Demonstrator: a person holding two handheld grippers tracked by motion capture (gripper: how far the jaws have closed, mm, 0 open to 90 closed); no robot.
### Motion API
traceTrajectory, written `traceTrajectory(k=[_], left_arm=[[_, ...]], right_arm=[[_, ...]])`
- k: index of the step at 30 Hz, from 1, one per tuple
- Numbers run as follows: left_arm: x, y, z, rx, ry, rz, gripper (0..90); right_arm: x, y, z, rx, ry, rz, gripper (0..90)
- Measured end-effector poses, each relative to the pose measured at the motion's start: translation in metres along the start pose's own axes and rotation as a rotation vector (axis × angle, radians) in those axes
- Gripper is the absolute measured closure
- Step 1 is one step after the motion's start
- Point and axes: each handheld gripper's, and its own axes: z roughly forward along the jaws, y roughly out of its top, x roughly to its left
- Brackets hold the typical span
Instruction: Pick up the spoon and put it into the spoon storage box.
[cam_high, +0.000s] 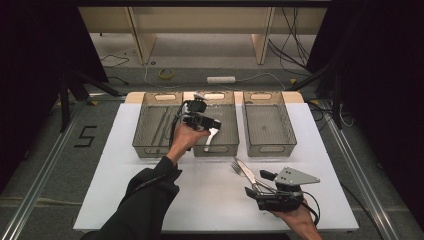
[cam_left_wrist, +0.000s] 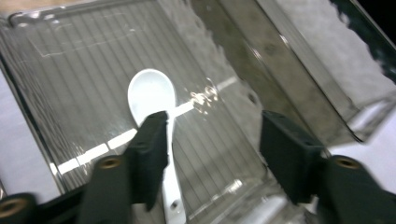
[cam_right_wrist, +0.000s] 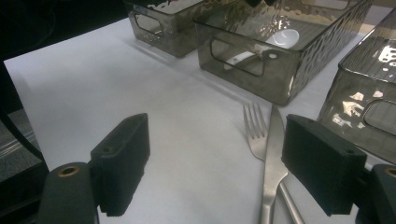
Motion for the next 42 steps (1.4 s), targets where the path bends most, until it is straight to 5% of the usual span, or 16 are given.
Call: traceTrajectory(k=[9, 21, 24, 27, 42], left_arm=[[-0.006, -0.021, -0.042, -0.053, -0.061, 0.077, 25.8], [0.007, -0.06, -0.09, -0.102, -0.04, 0.186, 23.7], [0.011, -0.07, -0.098, -0.116, -0.07, 0.172, 22.5], [0.011, -0.083, -0.104, -0.119, -0.051, 0.192, 21.9], [0.008, -0.129, -0.118, -0.222, -0.096, 0.207, 21.0]], right_arm=[[0.0, 0.0, 0.001, 0.012, -0.007, -0.001, 24.3], [-0.002, 0.0, 0.002, 0.037, -0.017, 0.003, 24.5], [-0.002, 0.0, 0.003, 0.045, -0.021, 0.001, 24.6], [-0.003, 0.0, 0.003, 0.057, -0.026, 0.005, 24.6], [-0.008, -0.002, 0.006, 0.14, -0.048, 0.022, 25.4]])
